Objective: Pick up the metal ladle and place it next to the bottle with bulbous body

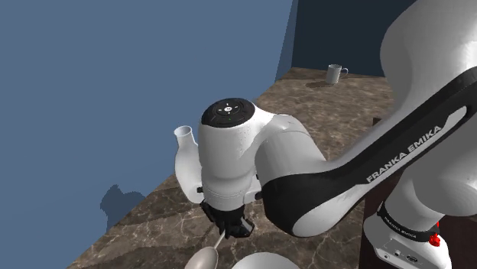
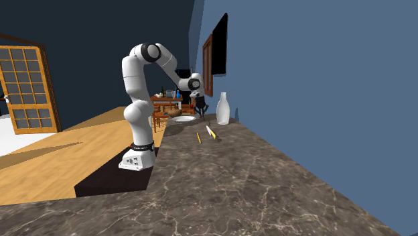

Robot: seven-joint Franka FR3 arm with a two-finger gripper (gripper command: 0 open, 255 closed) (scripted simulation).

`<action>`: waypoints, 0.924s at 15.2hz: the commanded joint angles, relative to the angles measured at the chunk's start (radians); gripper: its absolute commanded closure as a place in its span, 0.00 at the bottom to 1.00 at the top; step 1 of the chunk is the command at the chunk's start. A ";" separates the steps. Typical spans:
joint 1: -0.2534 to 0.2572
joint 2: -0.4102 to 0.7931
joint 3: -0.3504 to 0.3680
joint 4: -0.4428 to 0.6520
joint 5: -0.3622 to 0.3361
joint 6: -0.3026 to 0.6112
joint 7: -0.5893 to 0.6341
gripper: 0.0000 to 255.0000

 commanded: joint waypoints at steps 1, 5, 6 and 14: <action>-0.004 0.022 0.007 -0.016 -0.024 0.031 0.019 1.00; -0.009 0.067 0.015 -0.034 -0.076 0.077 0.058 1.00; -0.009 0.067 0.015 -0.034 -0.076 0.077 0.058 1.00; -0.009 0.067 0.015 -0.034 -0.076 0.077 0.058 0.00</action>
